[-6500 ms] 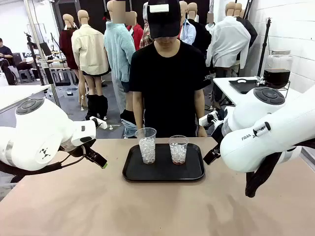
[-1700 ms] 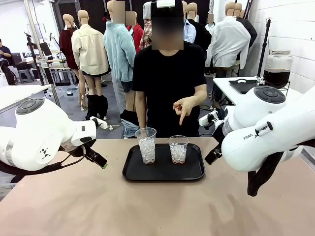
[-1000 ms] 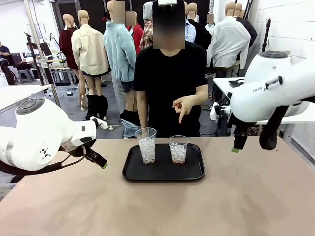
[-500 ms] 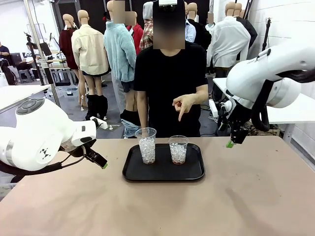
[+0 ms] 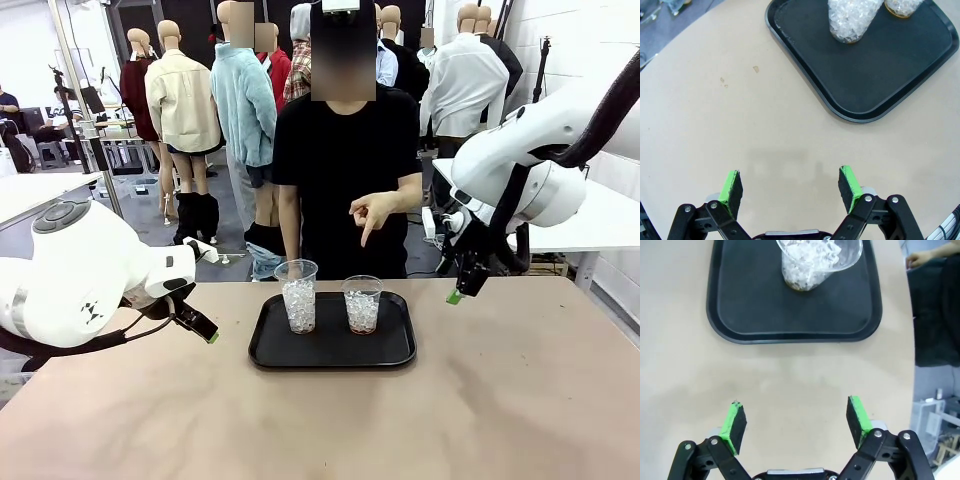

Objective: Pour the drink into the iced cup.
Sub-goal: Pick up the iced cup indicated by the human and present it to them.

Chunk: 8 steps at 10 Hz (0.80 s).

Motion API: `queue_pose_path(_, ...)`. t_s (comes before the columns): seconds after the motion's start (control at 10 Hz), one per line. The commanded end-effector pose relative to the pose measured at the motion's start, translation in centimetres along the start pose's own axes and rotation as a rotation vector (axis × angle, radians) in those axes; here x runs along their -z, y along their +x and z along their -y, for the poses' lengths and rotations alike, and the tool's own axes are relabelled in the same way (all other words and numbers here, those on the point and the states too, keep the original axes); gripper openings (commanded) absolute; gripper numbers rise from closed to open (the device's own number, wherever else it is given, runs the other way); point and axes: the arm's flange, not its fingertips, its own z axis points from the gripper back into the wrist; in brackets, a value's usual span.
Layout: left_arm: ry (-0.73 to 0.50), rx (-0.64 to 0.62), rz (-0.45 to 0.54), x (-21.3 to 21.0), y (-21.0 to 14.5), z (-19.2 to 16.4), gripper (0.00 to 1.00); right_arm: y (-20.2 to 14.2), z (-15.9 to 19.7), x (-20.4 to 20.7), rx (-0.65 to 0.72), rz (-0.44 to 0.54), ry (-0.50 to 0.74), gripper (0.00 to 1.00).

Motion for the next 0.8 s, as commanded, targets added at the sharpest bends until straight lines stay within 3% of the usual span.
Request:
queue_pose_path(0.0,0.001,-0.003,0.001,0.0,0.0,-0.1,1.0,0.3,-0.9,-1.0,-0.029,-0.013,0.002,1.0)
queue_pose_path(0.2,0.001,-0.003,0.001,0.0,0.0,-0.1,1.0,0.4,-0.1,-0.5,-0.013,-0.003,-0.005,1.0)
queue_pose_path(0.5,0.001,-0.003,0.001,0.0,0.0,-0.1,1.0,-3.7,2.4,4.2,-0.024,0.313,0.08,1.0)
queue_pose_path(0.7,0.001,-0.003,0.001,0.0,0.0,-0.1,1.0,-4.5,3.5,7.2,-0.043,0.448,0.102,1.0)
